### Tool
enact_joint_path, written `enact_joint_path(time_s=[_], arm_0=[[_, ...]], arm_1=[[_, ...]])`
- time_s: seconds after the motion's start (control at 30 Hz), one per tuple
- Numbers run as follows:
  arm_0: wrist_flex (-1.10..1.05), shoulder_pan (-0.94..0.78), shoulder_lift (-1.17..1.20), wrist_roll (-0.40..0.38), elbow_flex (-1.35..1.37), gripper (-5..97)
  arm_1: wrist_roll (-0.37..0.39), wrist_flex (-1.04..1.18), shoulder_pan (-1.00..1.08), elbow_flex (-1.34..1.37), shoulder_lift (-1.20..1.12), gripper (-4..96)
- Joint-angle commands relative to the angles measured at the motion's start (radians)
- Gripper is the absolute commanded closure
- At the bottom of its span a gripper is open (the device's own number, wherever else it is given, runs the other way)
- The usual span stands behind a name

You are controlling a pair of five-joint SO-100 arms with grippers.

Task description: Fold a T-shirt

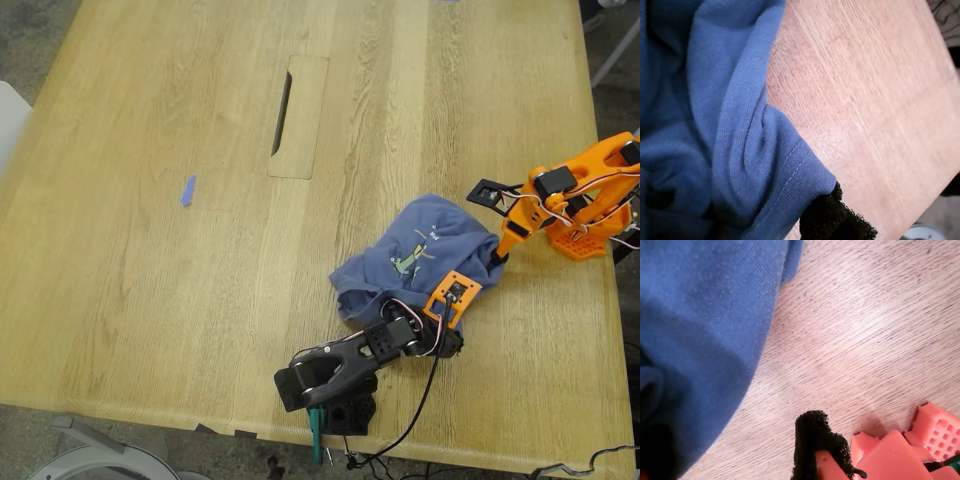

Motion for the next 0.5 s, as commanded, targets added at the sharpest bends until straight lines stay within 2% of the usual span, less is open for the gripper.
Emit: enact_joint_path(time_s=[0.0, 0.07, 0.23, 0.3, 0.47], arm_0=[[0.005, 0.017, 0.060, -0.100, -0.094, 7], [0.021, 0.034, 0.058, -0.170, -0.112, 7], [0.023, 0.095, 0.055, -0.279, -0.114, 7], [0.012, 0.121, 0.055, -0.308, -0.112, 12], [0.008, 0.127, 0.060, -0.316, -0.129, 11]], arm_1=[[0.006, 0.017, -0.014, -0.057, 0.028, 50.0], [0.006, 0.032, -0.023, -0.057, 0.040, 49.0], [0.002, 0.057, -0.046, -0.052, 0.061, 48.0], [-0.003, 0.071, -0.054, -0.055, 0.061, 48.5], [-0.009, 0.091, -0.058, -0.121, 0.034, 49.3]])
